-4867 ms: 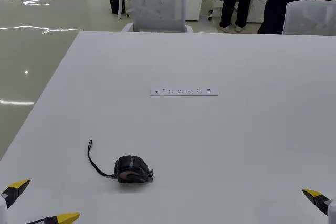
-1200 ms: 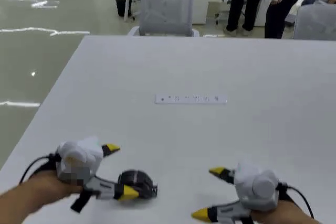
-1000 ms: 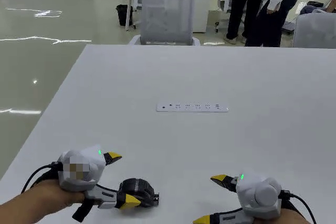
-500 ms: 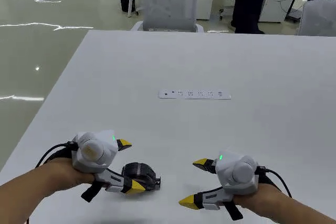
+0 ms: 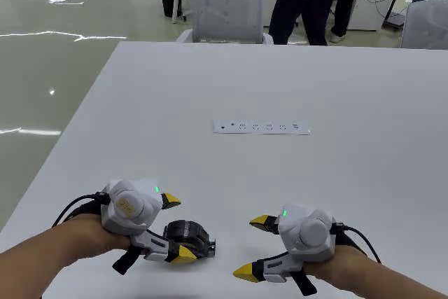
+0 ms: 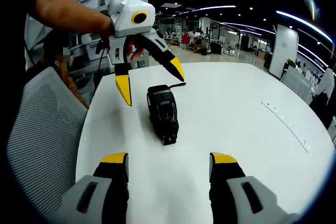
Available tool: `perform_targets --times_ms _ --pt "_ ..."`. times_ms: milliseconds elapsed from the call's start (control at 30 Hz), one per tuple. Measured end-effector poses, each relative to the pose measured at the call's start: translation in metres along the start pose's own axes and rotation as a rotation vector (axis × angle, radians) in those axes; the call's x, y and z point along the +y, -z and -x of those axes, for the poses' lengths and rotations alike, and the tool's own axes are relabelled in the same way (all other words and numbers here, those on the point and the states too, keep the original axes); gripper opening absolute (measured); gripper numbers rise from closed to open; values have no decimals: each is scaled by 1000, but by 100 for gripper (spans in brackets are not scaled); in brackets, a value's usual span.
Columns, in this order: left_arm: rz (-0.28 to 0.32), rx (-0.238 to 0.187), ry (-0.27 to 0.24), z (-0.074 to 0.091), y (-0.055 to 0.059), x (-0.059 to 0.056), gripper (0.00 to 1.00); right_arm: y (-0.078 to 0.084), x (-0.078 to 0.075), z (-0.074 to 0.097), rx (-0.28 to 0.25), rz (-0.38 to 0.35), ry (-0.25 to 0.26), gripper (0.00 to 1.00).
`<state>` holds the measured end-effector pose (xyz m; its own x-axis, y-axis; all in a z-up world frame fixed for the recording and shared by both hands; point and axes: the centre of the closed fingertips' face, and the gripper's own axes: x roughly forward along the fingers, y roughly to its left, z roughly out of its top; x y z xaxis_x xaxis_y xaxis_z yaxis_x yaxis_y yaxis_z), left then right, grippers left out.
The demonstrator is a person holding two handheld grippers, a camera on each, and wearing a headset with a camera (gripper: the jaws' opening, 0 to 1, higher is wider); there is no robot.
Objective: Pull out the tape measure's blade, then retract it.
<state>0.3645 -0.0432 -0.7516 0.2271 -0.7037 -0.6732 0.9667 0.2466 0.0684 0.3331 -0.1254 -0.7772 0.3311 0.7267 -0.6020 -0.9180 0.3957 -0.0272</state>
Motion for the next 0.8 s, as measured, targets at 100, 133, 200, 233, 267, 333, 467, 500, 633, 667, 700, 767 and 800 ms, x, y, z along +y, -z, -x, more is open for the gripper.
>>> perform_targets --times_ms 100,133,200,233,267,333,467,500,633,667,700,767,800 --pt "-3 6 5 -3 1 0 62 -2 1 -7 13 16 -17 60" --pt "-6 11 9 -4 1 -1 61 -2 1 -9 19 25 -23 60" --pt "-25 27 17 -7 4 -2 58 -4 2 -17 32 46 -40 59" --pt "-32 33 24 -8 4 -3 57 -5 2 -20 36 54 -48 58" --pt "-37 41 35 -10 5 -6 55 -6 3 -25 41 62 -58 56" --pt "-63 65 48 -13 8 -7 50 -6 4 -33 60 82 -72 53" --pt "-109 106 62 -19 12 -8 48 -1 5 -49 103 106 -102 49" --pt "-118 112 69 -21 12 -8 46 -1 6 -53 115 118 -112 48" --pt "-138 148 97 -26 17 -9 42 2 5 -63 148 149 -130 44" --pt "-150 155 94 -27 18 -8 41 1 5 -64 154 153 -131 42" --pt "-151 169 96 -28 20 -7 40 1 5 -65 156 156 -131 41" --pt "-167 186 87 -29 22 -5 37 3 3 -68 169 170 -130 39" --pt "-171 184 84 -29 21 -3 34 3 3 -69 170 173 -134 37"
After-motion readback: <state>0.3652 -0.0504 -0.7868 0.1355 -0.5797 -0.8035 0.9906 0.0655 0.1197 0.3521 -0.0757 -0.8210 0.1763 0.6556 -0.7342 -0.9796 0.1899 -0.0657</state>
